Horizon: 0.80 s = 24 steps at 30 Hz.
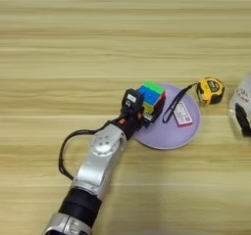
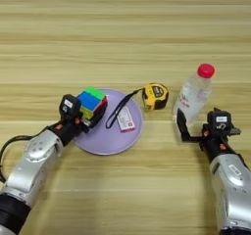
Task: Move the objects on the table
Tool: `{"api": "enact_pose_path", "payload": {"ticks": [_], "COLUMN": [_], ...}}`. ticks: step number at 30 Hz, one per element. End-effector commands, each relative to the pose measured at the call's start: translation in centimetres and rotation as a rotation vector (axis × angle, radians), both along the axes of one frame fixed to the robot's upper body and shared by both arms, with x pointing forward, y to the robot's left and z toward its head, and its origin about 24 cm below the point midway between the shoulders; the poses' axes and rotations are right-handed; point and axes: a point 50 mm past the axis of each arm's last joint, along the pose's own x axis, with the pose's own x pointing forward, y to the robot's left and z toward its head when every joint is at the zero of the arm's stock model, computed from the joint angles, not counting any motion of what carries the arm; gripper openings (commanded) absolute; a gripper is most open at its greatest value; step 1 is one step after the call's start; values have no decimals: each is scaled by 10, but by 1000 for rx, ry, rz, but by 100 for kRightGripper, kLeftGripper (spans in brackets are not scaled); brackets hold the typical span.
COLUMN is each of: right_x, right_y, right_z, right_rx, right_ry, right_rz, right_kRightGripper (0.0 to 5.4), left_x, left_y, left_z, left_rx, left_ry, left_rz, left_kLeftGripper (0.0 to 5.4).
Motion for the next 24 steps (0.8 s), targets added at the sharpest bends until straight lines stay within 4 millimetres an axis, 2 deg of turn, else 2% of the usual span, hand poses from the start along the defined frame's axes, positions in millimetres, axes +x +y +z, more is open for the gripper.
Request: {"api": "enact_pose_path", "payload": {"ticks": [1,15,16,24], "right_x": [0,0,0,0], "right_y": [1,1,1,0], "right_z": [1,1,1,1], "right_rx": [9,11,11,10], "right_ry": [0,0,0,-1], "right_rz": [-2,-3,-4,-9], "right_kRightGripper": [540,540,540,540], "left_x": [3,5,5,5], "left_y": [-3,-3,-2,-2], "left_z": [1,-4,-5,-3], "left_rx": [11,60,66,60], "left_ry": [-4,6,7,4], "left_rz": [-15,-4,-3,2], "left_kLeftGripper": [328,328,356,452]}}
